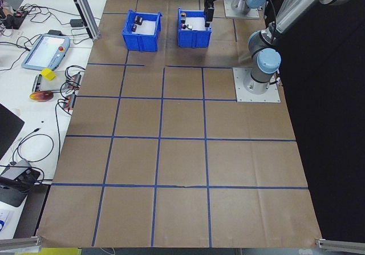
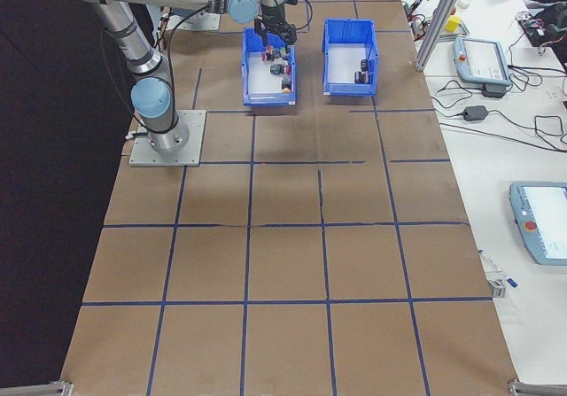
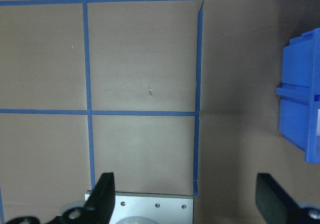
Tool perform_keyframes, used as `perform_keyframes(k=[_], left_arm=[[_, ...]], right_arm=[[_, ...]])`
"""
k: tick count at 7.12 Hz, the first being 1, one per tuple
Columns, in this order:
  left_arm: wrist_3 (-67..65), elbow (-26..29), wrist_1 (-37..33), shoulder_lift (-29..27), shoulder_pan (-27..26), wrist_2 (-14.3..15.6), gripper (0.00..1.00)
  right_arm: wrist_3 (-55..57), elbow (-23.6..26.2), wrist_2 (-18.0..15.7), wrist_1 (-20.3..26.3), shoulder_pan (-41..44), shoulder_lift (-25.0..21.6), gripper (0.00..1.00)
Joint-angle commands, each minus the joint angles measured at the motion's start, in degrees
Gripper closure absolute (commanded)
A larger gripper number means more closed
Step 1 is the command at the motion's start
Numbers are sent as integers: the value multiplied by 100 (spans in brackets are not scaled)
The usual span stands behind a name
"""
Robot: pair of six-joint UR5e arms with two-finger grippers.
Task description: Place battery box in front
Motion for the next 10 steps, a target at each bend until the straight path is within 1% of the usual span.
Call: perform_keyframes(k=[1, 2, 3, 4, 5, 6, 7, 10], left_arm=[[0, 7, 9, -9, -3, 0, 0], [0, 7, 0, -18, -3, -9, 0], [0, 7, 9, -18, -3, -9, 0], [9, 7, 9, -44, -3, -9, 0], [0, -2, 0, -44, -3, -9, 0], [0, -2, 0, -36, -3, -9, 0], [9, -2, 0, -44, -3, -9, 0], [9, -2, 0, -44, -3, -9, 0]], right_arm=[[1266, -266, 6, 18, -853, -17, 0], [2135, -389, -2, 158, -1057, -17, 0], [3318, -686, 15, 716, -1076, -26, 0], [3930, -1106, 24, 1235, -1076, 44, 0], [4607, -1485, 250, 1771, -1076, 123, 0], [5109, -1610, 461, 1950, -1068, 211, 0], [5140, -1586, 394, 1961, -1059, 255, 0], [5141, -1550, 384, 1961, -1059, 396, 0]])
